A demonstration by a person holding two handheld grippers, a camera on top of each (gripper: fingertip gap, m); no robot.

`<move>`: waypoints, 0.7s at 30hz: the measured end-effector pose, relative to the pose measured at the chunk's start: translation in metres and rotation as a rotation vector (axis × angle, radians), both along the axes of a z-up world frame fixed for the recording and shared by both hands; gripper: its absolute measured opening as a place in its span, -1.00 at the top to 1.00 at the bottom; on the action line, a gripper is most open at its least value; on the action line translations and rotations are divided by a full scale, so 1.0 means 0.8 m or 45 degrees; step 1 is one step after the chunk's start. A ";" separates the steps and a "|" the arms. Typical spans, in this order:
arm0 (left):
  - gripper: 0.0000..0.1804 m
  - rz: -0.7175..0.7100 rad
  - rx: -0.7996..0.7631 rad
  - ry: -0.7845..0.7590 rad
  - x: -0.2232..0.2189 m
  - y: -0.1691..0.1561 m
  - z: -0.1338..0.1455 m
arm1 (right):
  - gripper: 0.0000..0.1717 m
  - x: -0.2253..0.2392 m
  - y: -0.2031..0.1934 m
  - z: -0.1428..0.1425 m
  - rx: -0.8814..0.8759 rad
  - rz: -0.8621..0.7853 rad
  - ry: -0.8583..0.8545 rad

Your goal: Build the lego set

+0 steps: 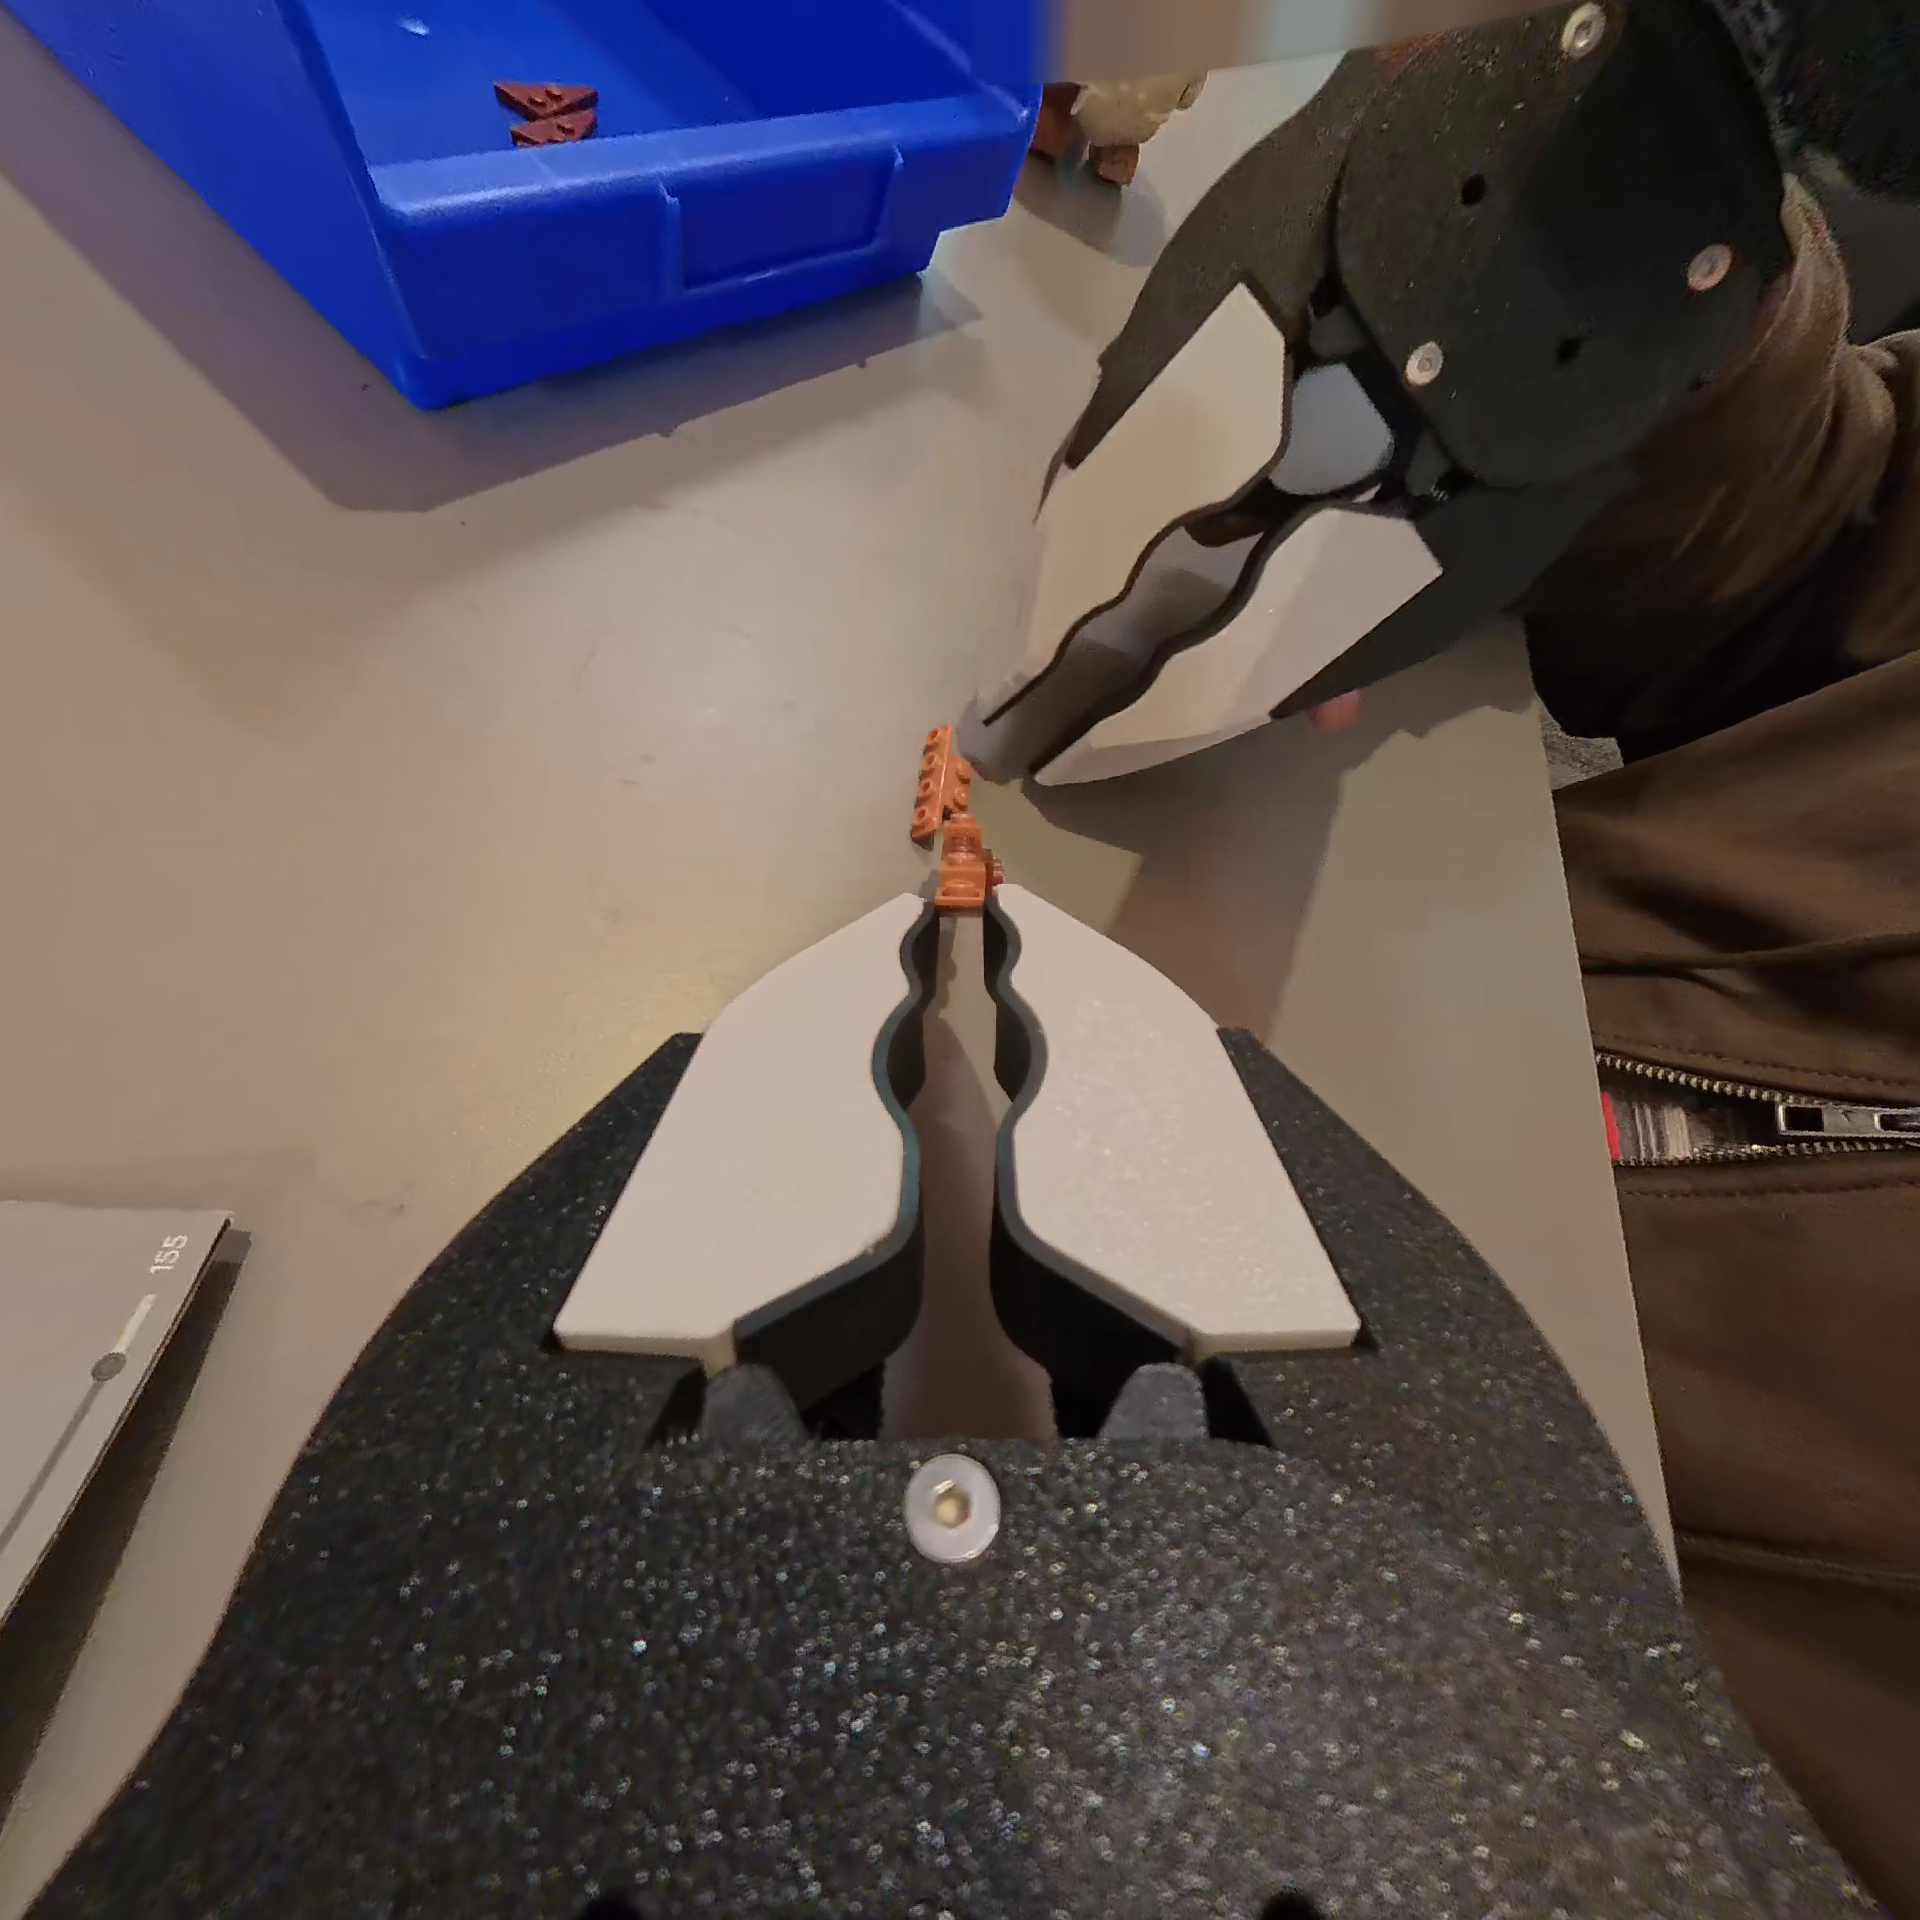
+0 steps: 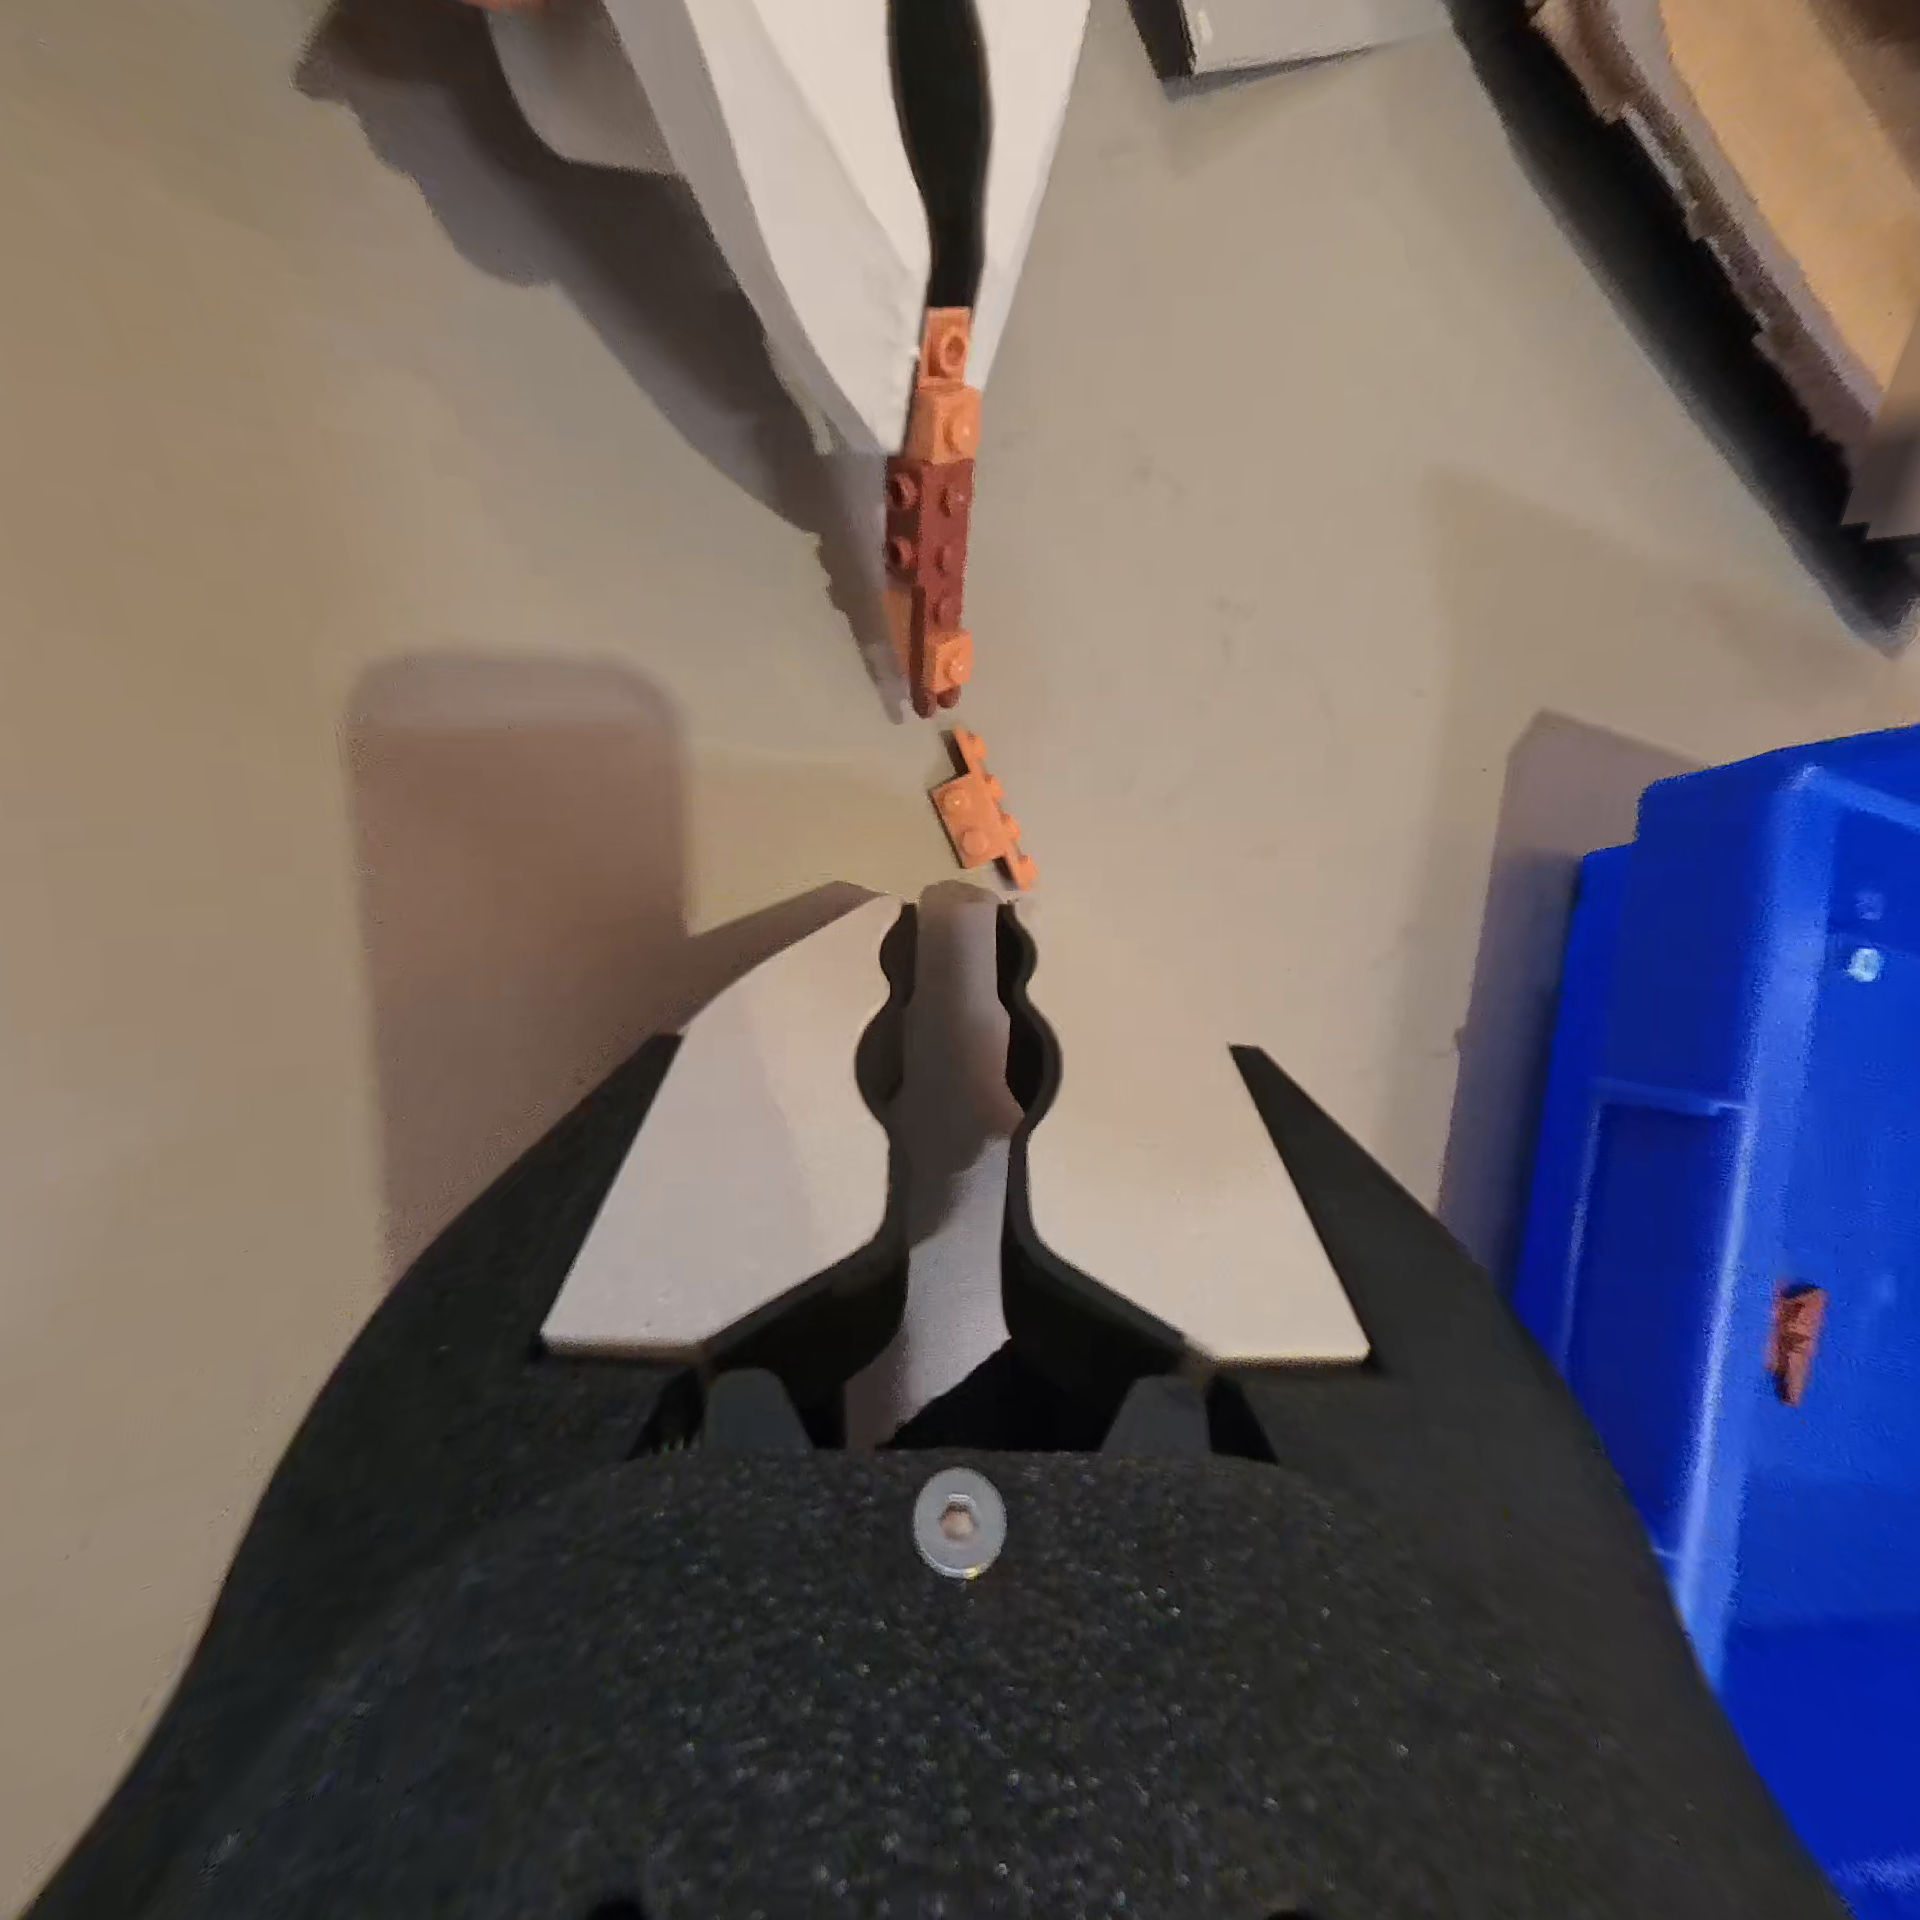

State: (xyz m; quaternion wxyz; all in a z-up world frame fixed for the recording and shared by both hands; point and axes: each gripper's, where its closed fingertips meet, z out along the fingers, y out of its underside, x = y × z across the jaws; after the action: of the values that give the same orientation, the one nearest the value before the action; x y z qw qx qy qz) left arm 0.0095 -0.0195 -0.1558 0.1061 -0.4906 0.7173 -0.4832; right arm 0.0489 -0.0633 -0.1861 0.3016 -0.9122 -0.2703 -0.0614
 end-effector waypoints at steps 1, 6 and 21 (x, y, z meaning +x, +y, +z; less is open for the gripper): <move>0.92 -0.002 0.006 -0.001 0.000 0.000 -0.001 | 0.83 0.005 0.002 -0.001 0.005 0.011 -0.051; 0.92 -0.054 0.039 -0.054 -0.001 -0.003 0.001 | 0.83 0.013 0.008 0.001 0.076 0.271 -0.289; 0.91 -0.186 0.202 -0.068 -0.011 -0.009 -0.015 | 0.97 0.012 0.024 -0.003 0.051 0.545 -0.313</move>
State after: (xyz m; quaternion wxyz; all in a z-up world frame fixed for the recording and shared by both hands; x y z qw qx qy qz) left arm 0.0004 -0.0270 -0.1680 0.1282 -0.4140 0.7841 -0.4443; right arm 0.0583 -0.0438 -0.1884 0.2906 -0.8138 -0.4907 -0.1118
